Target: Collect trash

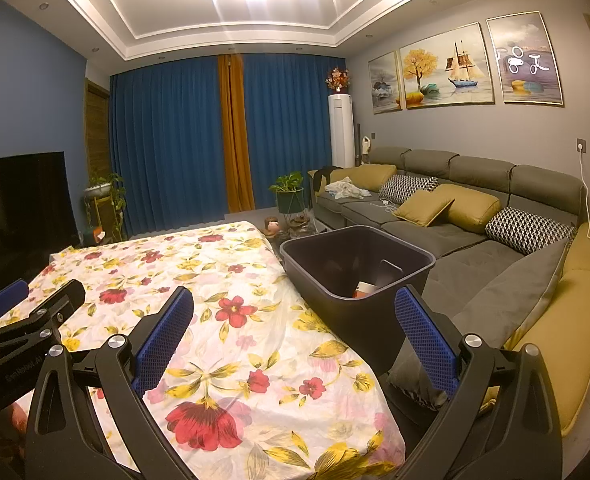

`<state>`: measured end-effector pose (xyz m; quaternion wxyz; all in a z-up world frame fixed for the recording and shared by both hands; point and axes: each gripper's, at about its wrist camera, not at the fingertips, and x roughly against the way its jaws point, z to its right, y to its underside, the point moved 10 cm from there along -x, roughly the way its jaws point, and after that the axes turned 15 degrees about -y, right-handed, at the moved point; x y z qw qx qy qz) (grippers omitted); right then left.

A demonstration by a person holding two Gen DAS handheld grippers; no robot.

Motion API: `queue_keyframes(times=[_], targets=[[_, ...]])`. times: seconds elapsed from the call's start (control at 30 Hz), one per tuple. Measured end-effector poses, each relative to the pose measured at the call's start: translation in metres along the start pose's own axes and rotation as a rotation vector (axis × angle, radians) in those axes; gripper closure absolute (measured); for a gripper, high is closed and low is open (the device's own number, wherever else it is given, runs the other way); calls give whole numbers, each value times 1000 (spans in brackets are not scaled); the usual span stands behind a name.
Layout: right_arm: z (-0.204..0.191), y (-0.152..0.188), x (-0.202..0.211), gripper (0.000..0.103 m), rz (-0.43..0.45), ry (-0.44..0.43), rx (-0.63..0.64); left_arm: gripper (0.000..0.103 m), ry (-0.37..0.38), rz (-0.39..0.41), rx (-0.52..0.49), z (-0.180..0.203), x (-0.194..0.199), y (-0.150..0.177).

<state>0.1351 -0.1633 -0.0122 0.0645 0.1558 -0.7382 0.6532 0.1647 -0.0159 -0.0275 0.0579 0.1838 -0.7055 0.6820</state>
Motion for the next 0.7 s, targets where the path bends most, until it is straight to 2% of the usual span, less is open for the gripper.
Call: queue_keyframes(times=[0.7], targets=[[1,0,1,6,5,-4,0,7,-16,8,-1,-1,4,0]])
